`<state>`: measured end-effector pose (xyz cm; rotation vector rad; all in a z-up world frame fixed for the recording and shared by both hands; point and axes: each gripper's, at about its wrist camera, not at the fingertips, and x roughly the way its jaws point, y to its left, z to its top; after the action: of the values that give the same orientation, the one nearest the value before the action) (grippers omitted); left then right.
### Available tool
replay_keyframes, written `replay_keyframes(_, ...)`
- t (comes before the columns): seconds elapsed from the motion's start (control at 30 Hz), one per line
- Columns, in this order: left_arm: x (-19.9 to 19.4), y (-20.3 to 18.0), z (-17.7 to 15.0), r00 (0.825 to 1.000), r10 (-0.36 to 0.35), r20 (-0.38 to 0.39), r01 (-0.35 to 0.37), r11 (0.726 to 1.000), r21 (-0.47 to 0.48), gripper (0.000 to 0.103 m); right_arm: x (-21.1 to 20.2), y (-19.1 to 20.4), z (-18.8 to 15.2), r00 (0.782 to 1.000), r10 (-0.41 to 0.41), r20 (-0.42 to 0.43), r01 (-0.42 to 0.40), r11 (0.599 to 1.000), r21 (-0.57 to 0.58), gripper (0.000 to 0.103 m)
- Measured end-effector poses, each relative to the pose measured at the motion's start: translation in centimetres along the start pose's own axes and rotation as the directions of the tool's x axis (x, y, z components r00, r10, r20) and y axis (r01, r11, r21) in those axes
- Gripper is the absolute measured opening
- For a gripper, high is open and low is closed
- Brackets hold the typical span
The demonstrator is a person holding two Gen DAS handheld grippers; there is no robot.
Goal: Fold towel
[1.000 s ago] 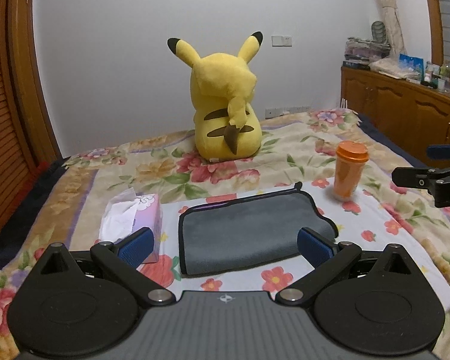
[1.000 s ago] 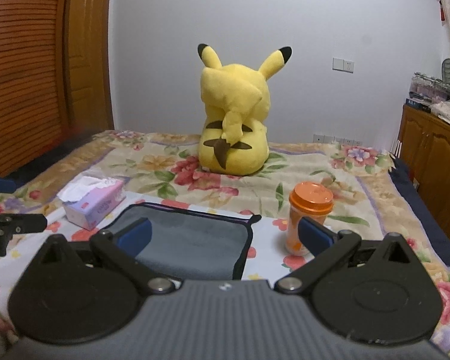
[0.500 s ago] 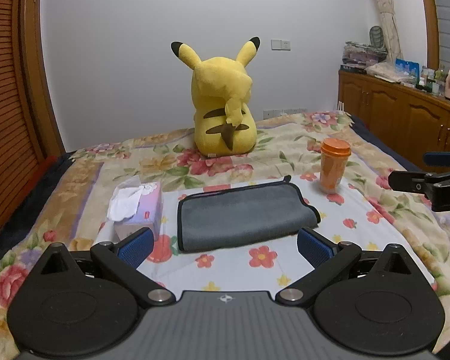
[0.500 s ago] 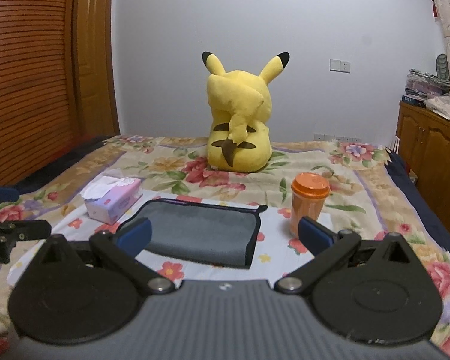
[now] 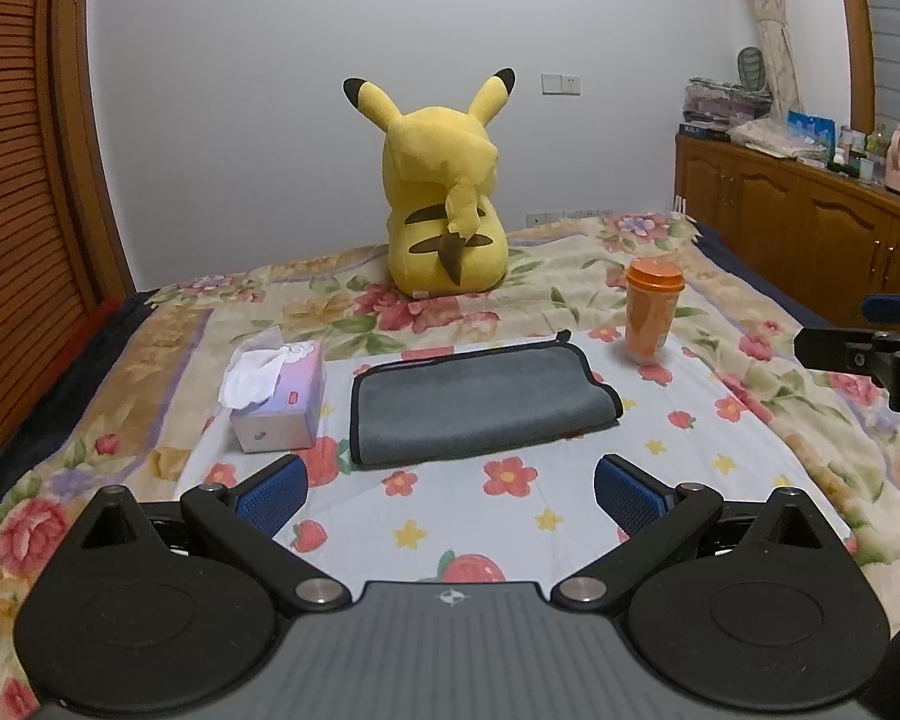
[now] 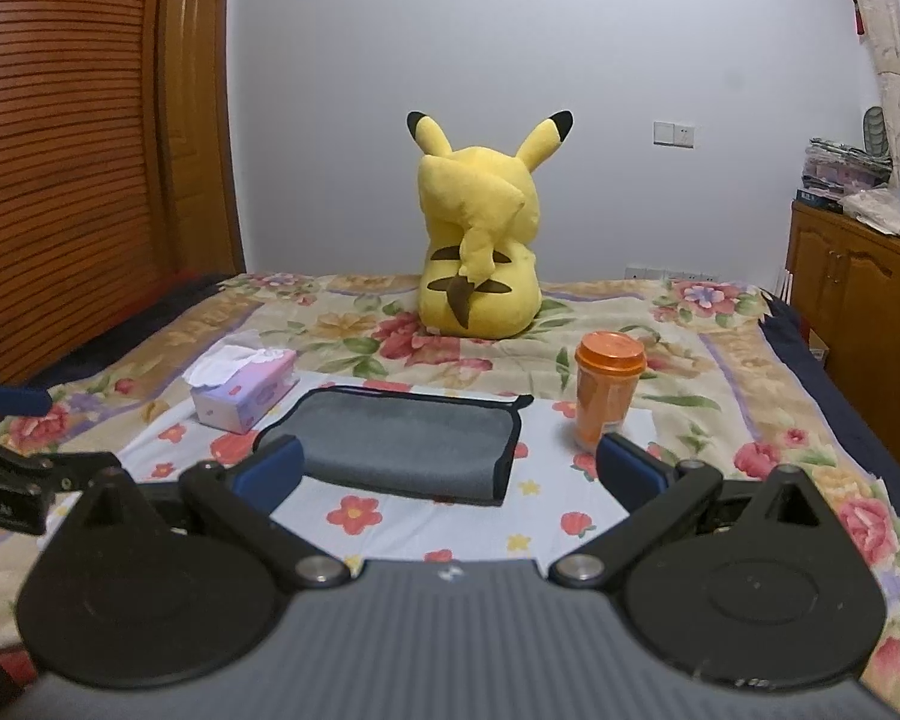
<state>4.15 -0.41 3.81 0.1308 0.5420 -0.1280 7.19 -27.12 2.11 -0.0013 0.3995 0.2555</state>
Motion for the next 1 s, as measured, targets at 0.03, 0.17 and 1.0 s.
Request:
replay_keyframes(0.03,-0.2,-0.1,-0.2,1.0,-0.001,0.001,0.001,1.0,-0.001,0.103,-0.2,0.1,-0.1,1.0,0.001,0.002,-0.001,1.0,-0.002,0.103)
replay_keyframes(0.17,-0.2,-0.4,-0.9,1.0,-0.006,-0.004,0.006,1.0,-0.006,0.103,-0.7,0.5,-0.7,1.0,0.006,0.005,-0.006,1.0,-0.004,0.103)
replay_keyframes(1.0,2.0,-0.5,-6.5,0.998,-0.002,-0.067,-0.002,0.998,-0.056,0.103,0.8,2.6,-6.6,0.996,0.001,-0.092,-0.001,1.0,0.0,0.103)
